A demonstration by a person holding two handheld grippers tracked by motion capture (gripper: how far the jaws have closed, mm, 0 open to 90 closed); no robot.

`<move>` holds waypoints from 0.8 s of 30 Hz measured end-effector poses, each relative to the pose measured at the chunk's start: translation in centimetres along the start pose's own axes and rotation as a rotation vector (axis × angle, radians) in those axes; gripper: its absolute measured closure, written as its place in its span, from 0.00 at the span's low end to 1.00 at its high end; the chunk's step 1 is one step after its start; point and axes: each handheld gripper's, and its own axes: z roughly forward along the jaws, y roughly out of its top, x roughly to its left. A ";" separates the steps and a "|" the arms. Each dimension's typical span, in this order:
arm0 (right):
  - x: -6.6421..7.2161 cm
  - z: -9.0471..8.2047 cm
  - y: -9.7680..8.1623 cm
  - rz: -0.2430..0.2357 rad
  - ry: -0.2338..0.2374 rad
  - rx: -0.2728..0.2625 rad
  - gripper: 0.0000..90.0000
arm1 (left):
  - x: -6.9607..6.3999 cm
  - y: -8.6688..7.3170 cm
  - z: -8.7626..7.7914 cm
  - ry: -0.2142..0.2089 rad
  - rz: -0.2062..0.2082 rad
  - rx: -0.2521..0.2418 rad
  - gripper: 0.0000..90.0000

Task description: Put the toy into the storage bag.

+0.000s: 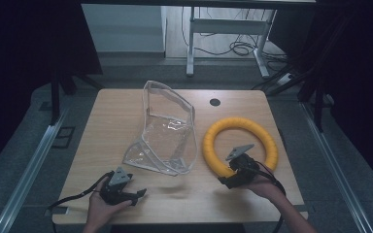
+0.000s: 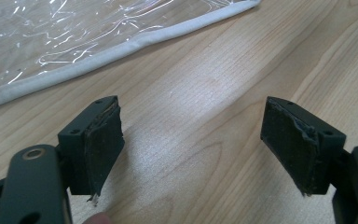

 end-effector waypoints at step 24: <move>-1.3 3.5 0.6 -0.116 0.017 0.331 0.32 | 0.0 0.0 0.1 0.001 0.003 0.006 0.23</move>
